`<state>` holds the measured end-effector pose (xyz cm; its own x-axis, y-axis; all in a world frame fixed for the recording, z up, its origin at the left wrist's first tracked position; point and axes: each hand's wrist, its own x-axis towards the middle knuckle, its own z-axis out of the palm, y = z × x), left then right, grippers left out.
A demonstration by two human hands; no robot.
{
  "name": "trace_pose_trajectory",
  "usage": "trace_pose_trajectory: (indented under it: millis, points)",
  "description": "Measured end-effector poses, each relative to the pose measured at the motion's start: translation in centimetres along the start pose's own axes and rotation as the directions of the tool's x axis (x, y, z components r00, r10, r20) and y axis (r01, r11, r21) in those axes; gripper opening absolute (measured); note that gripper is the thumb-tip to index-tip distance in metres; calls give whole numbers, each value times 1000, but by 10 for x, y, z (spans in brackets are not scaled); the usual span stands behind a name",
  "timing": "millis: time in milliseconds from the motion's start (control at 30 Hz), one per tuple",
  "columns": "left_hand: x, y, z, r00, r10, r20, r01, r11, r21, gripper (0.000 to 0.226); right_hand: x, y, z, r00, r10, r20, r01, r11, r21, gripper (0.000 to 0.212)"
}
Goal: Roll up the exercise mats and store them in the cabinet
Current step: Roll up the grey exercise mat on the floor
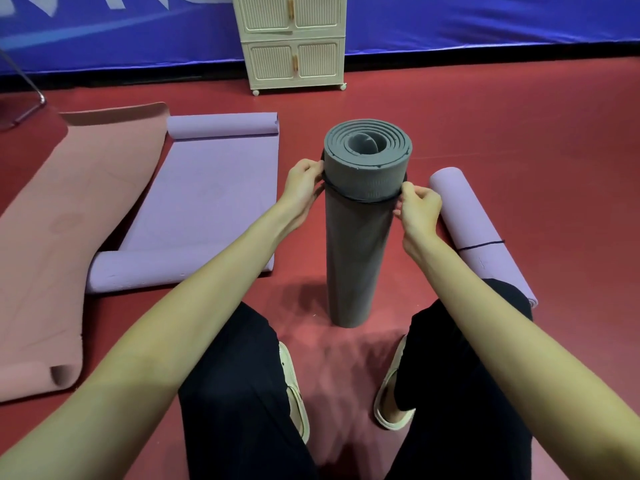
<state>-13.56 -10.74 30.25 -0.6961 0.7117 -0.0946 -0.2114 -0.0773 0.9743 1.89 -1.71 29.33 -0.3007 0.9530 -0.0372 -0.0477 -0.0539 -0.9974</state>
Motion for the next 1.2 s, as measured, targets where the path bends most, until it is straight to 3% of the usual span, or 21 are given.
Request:
trace_pose_trajectory:
  millis: [100, 467, 633, 800, 933, 1100, 1200]
  points:
    - [5, -8, -5, 999, 2, -38, -1, 999, 34, 18, 6, 8, -3, 996, 22, 81, -23, 1000, 15, 42]
    - [15, -52, -22, 996, -1, -91, 28, 953, 302, 28, 28, 33, -14, 962, 222, 162, -228, 974, 16, 39]
    - [11, -95, -24, 990, -35, -140, 75, 952, 296, 29, 31, 65, -17, 938, 315, 146, -324, 945, 44, 34]
    - [11, -106, -25, 989, 3, -151, 42, 956, 292, 28, 33, 77, -18, 962, 235, 139, -229, 972, -60, 32]
    - [10, -109, -24, 987, 37, -158, 27, 923, 384, 28, 35, 79, -11, 976, 186, 118, -165, 973, -164, 28]
    - [7, -108, -20, 986, 83, -143, -6, 883, 469, 28, 35, 85, -7, 984, -27, 175, 108, 874, -473, 36]
    - [7, -107, -21, 983, 121, -137, -34, 859, 511, 28, 39, 85, -12, 962, -83, 262, 207, 845, -493, 33]
